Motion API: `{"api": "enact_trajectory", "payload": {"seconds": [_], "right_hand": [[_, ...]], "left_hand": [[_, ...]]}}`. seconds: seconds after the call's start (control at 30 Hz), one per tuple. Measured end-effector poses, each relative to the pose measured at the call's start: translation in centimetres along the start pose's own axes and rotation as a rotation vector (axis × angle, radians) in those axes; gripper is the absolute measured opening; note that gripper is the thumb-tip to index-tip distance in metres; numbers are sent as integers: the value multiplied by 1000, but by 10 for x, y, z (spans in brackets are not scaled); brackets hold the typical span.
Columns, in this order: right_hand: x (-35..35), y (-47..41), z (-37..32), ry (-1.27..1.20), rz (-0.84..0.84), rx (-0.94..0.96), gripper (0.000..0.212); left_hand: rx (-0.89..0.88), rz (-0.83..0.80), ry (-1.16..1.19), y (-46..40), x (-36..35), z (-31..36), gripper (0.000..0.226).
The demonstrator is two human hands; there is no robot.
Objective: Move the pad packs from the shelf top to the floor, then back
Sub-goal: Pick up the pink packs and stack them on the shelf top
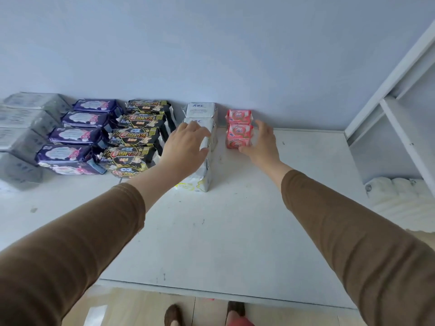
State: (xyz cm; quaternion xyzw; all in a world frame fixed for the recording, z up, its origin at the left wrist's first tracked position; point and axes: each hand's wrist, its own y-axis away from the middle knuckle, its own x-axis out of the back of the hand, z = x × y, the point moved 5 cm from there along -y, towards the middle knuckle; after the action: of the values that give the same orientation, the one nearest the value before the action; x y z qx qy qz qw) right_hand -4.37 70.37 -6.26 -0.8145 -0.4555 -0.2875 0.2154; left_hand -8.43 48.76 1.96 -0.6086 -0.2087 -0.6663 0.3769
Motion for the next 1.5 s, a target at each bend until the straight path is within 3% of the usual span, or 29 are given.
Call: {"api": "enact_trajectory", "payload": {"seconds": [0.13, 0.27, 0.57, 0.8, 0.97, 1.2, 1.37, 1.5], "right_hand": [[15, 54, -25, 122, -9, 58, 56], [21, 132, -50, 208, -55, 119, 49], [6, 331, -83, 205, 0, 64, 43], [-28, 452, -65, 157, 66, 100, 32], [-87, 513, -10, 84, -37, 36, 27], [-207, 589, 131, 67, -240, -204, 31], [-304, 609, 240, 68, -329, -396, 42], [-384, 602, 318, 66, -363, -449, 57]], "left_hand": [[-8, -13, 5, 27, 8, 3, 37], [-39, -17, 33, 78, 15, 4, 36], [-122, -38, 132, 255, 15, -11, 35], [-157, -41, 243, 373, -22, -17, 28], [-78, -174, 311, 456, -98, -33, 26], [167, -510, 353, 556, -270, -65, 29], [267, -648, 368, 577, -403, -89, 39], [307, -656, 375, 567, -508, -112, 48]]}}
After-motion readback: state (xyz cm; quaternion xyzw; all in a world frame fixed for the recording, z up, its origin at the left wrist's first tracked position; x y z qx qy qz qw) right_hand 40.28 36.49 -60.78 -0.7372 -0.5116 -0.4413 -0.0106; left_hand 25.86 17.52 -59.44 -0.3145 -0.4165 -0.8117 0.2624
